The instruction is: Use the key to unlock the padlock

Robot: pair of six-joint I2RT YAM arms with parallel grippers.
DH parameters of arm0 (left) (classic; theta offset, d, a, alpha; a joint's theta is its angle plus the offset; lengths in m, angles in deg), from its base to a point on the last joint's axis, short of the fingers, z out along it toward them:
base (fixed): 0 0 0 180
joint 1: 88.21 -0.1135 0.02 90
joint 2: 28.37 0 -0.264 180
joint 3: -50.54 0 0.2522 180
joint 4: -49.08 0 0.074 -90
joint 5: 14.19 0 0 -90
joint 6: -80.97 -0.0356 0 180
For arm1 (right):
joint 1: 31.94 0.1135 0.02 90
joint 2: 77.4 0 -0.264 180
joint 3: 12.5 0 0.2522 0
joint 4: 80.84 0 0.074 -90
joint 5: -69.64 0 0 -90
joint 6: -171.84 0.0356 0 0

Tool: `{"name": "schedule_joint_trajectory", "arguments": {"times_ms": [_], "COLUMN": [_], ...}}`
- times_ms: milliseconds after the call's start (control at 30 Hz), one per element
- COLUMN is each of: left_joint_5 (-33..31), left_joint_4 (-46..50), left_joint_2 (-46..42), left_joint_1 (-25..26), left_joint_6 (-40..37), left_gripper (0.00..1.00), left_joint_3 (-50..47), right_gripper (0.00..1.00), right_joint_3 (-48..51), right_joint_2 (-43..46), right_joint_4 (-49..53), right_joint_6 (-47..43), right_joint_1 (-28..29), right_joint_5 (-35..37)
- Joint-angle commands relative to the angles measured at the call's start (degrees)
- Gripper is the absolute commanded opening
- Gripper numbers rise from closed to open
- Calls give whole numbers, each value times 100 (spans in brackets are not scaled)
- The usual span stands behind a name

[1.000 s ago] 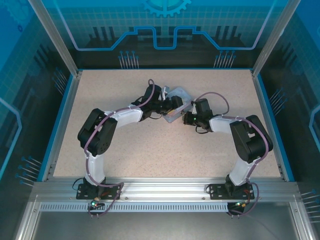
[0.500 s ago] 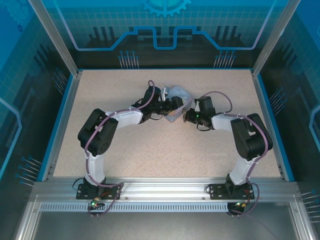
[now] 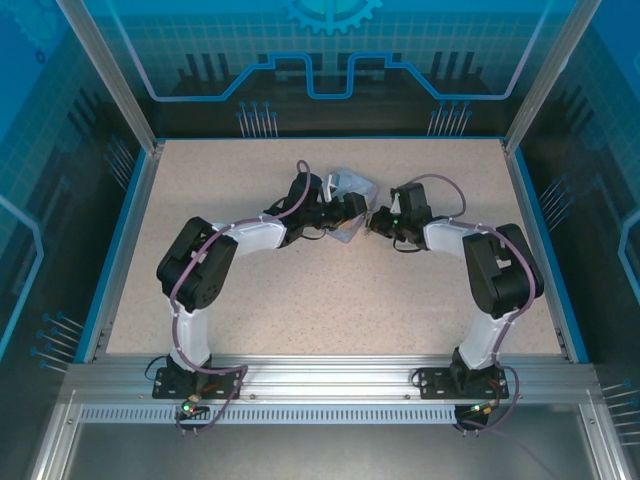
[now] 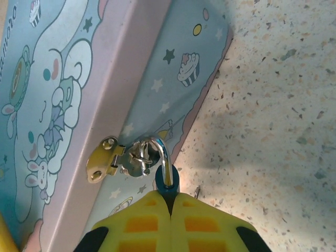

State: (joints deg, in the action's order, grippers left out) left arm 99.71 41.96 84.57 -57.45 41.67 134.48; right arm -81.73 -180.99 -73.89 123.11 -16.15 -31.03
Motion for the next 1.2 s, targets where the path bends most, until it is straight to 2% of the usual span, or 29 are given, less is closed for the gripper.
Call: {"name": "schedule_joint_trajectory", "arguments": {"times_ms": [0, 167, 400, 867, 1033, 1167], "left_joint_5": [24, 21, 18, -39, -141, -131], "left_joint_4": [775, 801, 860, 970, 1097, 1094], "left_joint_2": [281, 314, 333, 377, 206, 38], "left_joint_1": [46, 55, 65, 62, -72, -348], "left_joint_6": [28, 20, 5, -41, -174, -196], "left_gripper": [76, 76, 76, 76, 76, 76], "left_joint_3": [-228, -197, -198, -232, -291, -379], "right_gripper": [0, 0, 0, 0, 0, 0], "right_joint_3": [-325, -752, -657, -1098, -797, -407], "right_joint_2": [-155, -441, -433, -369, 164, 845], "right_joint_4": [132, 938, 392, 417, 828, 1212], "right_joint_6": [127, -141, -172, 488, -139, -786], "right_joint_1": [-217, -138, -183, -533, -559, -621], "right_joint_5": [554, 947, 752, 547, 820, 500]}}
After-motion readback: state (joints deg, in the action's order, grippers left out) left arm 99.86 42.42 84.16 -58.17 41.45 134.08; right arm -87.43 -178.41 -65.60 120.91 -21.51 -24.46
